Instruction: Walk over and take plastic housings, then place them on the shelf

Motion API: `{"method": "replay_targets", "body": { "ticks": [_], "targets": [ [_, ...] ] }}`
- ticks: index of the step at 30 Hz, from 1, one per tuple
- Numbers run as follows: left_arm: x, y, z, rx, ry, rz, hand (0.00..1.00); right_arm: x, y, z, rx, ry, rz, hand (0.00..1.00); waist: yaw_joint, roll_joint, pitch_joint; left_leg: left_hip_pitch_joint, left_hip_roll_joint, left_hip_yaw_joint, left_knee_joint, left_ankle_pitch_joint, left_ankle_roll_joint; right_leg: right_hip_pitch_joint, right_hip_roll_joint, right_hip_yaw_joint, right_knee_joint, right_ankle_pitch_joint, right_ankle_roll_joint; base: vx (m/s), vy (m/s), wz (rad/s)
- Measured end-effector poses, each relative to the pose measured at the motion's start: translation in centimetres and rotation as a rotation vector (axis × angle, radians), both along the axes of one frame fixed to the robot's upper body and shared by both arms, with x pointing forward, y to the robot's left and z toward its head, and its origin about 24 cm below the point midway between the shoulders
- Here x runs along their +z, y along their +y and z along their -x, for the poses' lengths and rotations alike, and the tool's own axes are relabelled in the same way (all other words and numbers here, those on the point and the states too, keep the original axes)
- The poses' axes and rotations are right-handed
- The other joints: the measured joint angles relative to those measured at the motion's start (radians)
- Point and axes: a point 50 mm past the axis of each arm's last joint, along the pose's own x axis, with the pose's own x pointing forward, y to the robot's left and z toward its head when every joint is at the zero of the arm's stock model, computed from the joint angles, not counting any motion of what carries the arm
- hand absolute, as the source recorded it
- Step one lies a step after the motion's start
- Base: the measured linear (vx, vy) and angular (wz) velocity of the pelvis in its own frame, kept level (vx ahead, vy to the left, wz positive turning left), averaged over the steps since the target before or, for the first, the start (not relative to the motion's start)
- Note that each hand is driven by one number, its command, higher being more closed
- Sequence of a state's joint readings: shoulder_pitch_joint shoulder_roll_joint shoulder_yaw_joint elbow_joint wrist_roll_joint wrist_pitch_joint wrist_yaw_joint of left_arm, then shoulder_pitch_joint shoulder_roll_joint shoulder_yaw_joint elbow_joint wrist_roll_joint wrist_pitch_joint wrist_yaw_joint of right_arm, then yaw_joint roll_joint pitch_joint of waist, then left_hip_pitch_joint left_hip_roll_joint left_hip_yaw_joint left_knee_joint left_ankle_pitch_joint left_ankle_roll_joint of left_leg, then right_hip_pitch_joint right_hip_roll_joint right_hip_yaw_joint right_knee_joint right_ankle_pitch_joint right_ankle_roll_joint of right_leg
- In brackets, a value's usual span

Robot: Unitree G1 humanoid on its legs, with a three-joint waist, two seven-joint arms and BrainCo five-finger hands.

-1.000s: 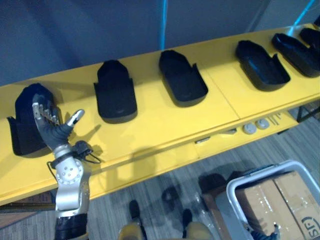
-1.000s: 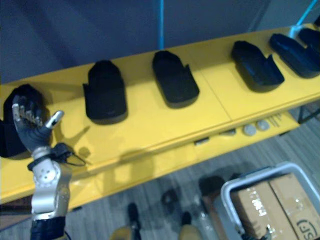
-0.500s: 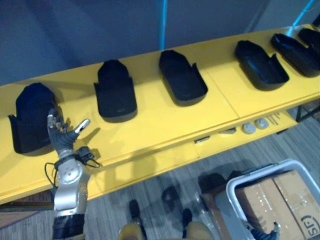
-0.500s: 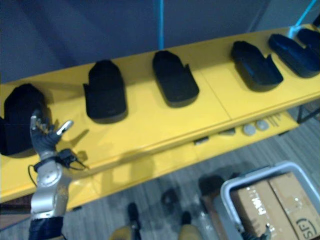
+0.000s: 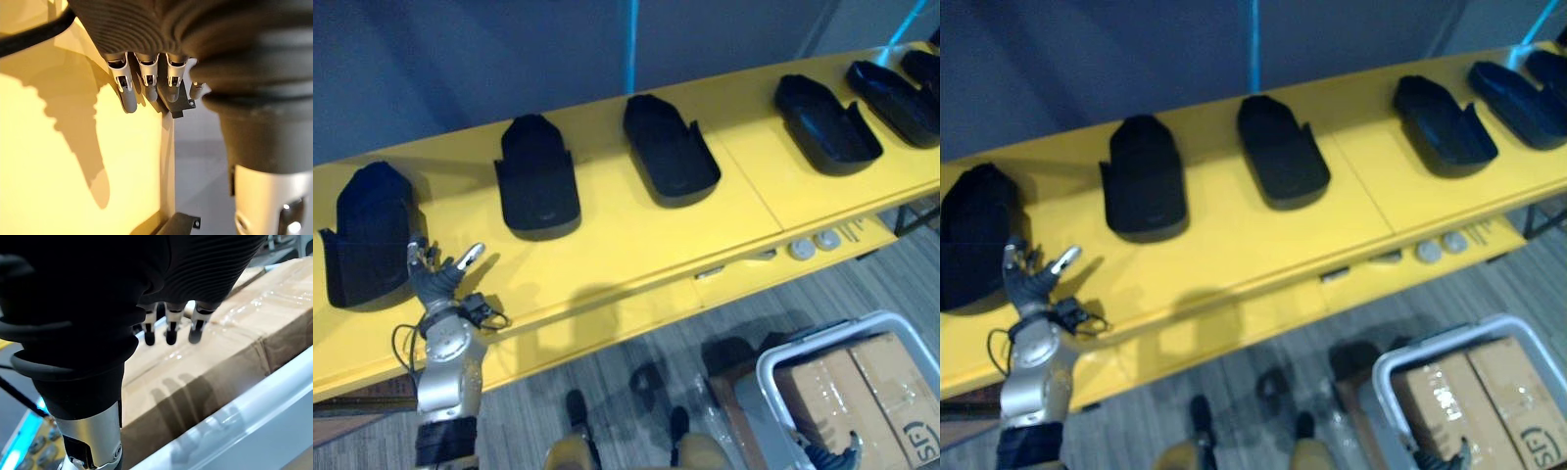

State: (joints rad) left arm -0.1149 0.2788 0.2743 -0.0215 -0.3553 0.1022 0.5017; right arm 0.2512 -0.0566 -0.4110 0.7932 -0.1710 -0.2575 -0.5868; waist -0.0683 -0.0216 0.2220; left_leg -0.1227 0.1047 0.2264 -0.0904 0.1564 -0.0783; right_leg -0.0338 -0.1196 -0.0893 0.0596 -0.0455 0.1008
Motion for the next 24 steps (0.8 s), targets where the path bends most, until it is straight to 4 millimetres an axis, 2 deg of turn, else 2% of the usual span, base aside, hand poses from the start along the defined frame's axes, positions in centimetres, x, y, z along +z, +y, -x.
{"method": "replay_targets", "body": {
  "ticks": [24],
  "targets": [
    [-0.06, 0.91, 0.42, 0.100, -0.005, 0.016, 0.00, 0.01, -0.03, -0.01, 0.000, -0.001, 0.001, 0.00, -0.002, -0.003, 0.008, 0.000, 0.001, 0.001, 0.000, 0.000, 0.000, -0.001, 0.000, 0.000, -0.001, -0.003, -0.005, 0.00, 0.000, 0.00]
  ]
}}
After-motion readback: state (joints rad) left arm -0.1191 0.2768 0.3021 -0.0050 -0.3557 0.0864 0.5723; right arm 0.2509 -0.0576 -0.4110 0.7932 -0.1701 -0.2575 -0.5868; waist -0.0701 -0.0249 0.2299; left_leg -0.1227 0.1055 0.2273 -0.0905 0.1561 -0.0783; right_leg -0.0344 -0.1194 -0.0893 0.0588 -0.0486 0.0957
